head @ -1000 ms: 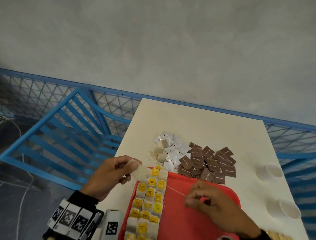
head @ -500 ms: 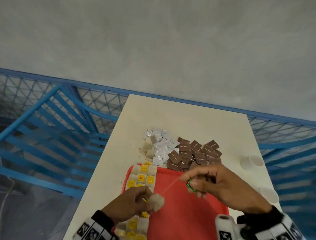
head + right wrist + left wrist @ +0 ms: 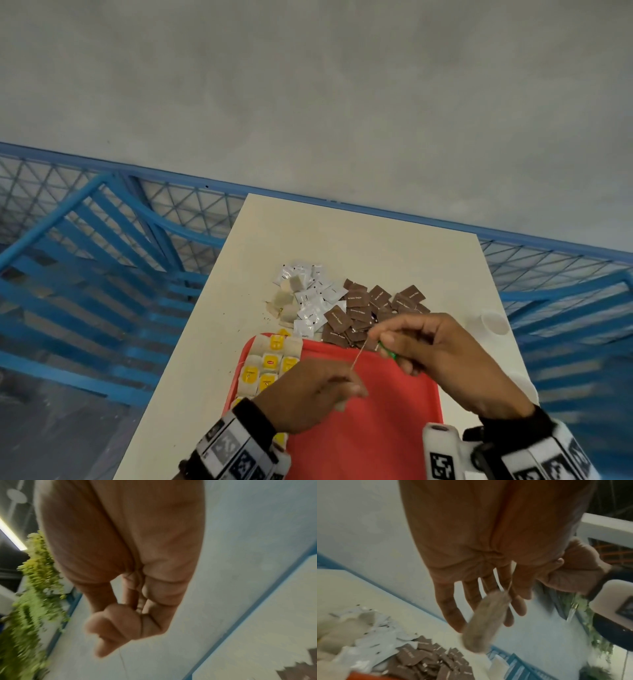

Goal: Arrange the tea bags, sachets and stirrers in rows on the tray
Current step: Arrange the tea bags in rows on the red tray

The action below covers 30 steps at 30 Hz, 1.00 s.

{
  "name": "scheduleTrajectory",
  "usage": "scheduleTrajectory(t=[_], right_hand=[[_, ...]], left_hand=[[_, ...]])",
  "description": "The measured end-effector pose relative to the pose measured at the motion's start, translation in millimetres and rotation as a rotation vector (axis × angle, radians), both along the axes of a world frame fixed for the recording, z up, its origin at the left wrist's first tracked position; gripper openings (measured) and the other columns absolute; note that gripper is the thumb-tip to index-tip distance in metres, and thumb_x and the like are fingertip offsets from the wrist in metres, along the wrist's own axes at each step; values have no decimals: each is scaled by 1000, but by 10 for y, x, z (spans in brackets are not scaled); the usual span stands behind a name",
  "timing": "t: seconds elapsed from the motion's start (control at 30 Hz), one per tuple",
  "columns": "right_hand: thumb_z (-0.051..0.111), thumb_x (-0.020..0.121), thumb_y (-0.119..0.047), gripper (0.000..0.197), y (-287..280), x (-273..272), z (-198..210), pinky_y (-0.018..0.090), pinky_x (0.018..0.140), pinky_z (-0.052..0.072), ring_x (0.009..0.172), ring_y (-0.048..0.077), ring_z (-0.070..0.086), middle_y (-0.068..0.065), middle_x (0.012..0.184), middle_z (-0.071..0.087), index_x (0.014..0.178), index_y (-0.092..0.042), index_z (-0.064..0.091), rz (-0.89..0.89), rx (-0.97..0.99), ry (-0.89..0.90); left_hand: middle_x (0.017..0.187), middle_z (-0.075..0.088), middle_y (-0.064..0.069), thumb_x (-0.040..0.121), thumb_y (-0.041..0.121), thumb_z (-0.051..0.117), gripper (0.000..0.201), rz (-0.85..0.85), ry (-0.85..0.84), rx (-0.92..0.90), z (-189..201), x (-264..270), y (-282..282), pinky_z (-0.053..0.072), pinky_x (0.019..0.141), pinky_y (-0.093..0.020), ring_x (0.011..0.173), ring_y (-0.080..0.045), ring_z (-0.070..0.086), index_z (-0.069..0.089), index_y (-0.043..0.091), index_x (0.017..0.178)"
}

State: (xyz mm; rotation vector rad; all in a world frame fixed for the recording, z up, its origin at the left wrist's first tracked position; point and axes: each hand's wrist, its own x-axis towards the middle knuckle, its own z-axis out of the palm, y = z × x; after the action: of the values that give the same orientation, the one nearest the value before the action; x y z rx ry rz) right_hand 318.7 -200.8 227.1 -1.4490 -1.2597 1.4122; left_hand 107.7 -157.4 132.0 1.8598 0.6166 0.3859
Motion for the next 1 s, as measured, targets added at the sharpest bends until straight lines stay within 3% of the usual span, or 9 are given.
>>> scheduleTrajectory(t=[0.17, 0.3, 0.43, 0.53, 0.63, 0.77, 0.87, 0.93, 1.0], right_hand=[[68, 82, -17, 22, -51, 152, -371, 19, 52, 41, 56, 13, 50, 12, 78, 69, 100, -6, 76, -191, -94, 83], [65, 89, -4, 15, -62, 116, -629, 22, 54, 42, 54, 13, 51, 9, 62, 62, 98, -6, 76, -282, -150, 74], [64, 90, -3, 17, -99, 120, -1005, 20, 56, 45, 55, 10, 56, 0, 61, 65, 91, -18, 73, -108, -175, -284], [63, 86, -6, 38, -168, 127, -1309, 11, 61, 38, 57, -6, 53, -18, 58, 56, 68, -38, 54, 156, -74, -753], [58, 83, -5, 37, -221, 95, -1465, 13, 63, 36, 64, -4, 53, -18, 64, 58, 62, -34, 49, 249, -50, -852], [63, 88, -11, 19, -206, -146, -1377, 11, 64, 41, 67, 1, 59, -10, 69, 67, 72, -21, 63, 45, -87, -689], [64, 90, -7, 10, -147, -481, -1225, 20, 64, 48, 58, 8, 60, 3, 66, 71, 83, -12, 69, -69, -192, -243], [68, 88, -3, 1, -113, -739, -1157, 23, 57, 49, 58, 14, 64, 10, 69, 70, 88, -4, 70, -121, -255, 18], [73, 85, -5, 10, -89, -952, -1176, 20, 52, 48, 59, 14, 65, 12, 72, 69, 91, 3, 69, -165, -292, 131]], left_hand=[[88, 72, -9, 102, 20, 53, 19, 35, -60, -284, -33, -397, -26, 54, 79, -29, 82, -13, 68, 70, 12, 98], [96, 75, -11, 101, 23, 54, 25, 79, -70, -442, -100, -584, -75, 56, 79, -35, 88, -24, 72, 68, 5, 110], [99, 75, -16, 101, 20, 53, 24, 183, 34, -568, -282, -750, -151, 57, 83, -39, 90, -32, 73, 53, -1, 111], [80, 74, 1, 100, 25, 57, 11, 212, 195, -481, -440, -871, -246, 51, 72, -29, 72, -16, 68, 56, 14, 95], [60, 55, 7, 90, 36, 68, 20, 278, 346, -350, -561, -983, -309, 40, 62, -24, 59, -4, 47, 59, 28, 74], [58, 60, 8, 87, 32, 73, 26, 463, 399, -361, -645, -1002, -415, 48, 61, -20, 58, -3, 53, 60, 25, 66], [59, 64, 6, 85, 26, 76, 15, 763, 295, -394, -700, -940, -431, 56, 68, -37, 59, -9, 58, 71, 18, 74], [64, 69, -4, 84, 23, 77, 9, 884, 175, -436, -663, -846, -406, 54, 67, -39, 60, -13, 60, 76, 17, 77], [70, 69, -16, 85, 21, 76, 9, 933, 73, -451, -594, -741, -382, 52, 61, -37, 61, -16, 58, 77, 16, 78]])
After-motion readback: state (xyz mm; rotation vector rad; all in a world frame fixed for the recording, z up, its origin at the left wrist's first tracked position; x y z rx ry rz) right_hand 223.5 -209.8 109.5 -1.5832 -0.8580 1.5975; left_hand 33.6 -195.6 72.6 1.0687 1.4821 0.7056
